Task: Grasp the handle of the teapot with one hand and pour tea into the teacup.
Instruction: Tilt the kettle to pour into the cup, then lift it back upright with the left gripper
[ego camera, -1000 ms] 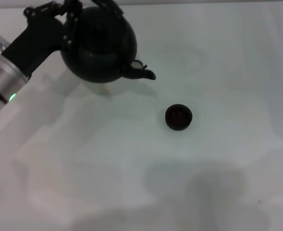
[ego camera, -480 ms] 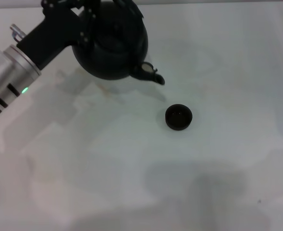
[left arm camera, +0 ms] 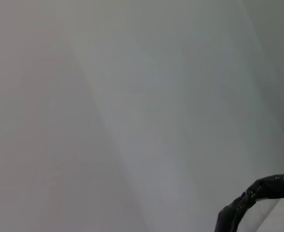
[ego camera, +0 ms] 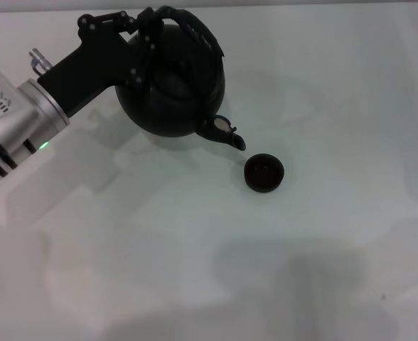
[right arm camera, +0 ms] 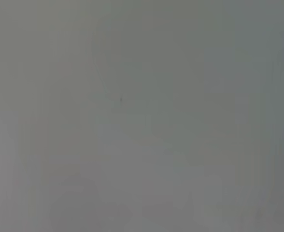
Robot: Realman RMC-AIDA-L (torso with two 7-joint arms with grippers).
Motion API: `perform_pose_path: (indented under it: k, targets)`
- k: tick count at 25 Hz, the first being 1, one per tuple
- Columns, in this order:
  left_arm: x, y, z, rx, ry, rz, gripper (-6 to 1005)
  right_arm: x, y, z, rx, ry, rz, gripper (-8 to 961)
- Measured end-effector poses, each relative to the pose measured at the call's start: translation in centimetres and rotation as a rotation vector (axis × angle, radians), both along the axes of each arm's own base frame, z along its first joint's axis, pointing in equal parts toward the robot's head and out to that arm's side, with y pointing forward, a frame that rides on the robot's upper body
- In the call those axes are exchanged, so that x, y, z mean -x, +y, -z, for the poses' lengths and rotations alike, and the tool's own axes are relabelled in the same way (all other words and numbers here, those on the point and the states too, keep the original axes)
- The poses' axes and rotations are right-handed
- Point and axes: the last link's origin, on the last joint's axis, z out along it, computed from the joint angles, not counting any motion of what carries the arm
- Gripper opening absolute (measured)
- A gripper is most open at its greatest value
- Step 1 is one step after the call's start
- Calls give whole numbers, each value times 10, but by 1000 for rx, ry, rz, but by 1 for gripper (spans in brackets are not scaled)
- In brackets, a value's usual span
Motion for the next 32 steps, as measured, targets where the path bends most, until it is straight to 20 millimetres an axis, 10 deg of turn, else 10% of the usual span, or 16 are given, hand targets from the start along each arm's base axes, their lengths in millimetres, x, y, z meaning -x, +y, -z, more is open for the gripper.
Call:
perform_pose_path:
  k: [32]
  targets:
    - [-27,12,29,-43,159,97,117,-3,-3,0,5,-1,7,873]
